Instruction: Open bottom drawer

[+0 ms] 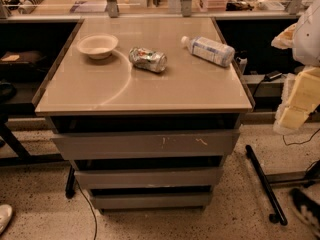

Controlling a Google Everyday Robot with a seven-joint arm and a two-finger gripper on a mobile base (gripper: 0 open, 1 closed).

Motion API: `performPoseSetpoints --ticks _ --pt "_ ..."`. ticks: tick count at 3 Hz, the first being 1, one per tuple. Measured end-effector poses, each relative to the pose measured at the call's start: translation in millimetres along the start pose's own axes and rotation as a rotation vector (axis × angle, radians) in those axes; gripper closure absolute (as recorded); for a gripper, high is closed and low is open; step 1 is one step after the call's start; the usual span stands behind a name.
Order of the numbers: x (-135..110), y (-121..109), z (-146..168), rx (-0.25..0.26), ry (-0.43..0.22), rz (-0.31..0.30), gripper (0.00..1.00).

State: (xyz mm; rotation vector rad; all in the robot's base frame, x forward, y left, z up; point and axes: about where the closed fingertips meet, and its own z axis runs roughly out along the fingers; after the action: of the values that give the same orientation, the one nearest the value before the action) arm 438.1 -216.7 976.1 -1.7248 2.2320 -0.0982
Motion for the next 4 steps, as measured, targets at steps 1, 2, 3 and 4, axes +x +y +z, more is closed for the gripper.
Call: performPoseSetpoints --ticks 1,2,3,4 --pt "0.0 0.0 0.0 0.0 0.0 0.0 0.0" --pt "4.1 17.1 12.0 -0.018 -0.002 -0.01 0.0" --pt "11.5 53.5 44.8 -0.042 -0.016 -0.025 0.0" --pt "25.0 90.5 92.6 -0.044 -0.045 -0.055 0.0"
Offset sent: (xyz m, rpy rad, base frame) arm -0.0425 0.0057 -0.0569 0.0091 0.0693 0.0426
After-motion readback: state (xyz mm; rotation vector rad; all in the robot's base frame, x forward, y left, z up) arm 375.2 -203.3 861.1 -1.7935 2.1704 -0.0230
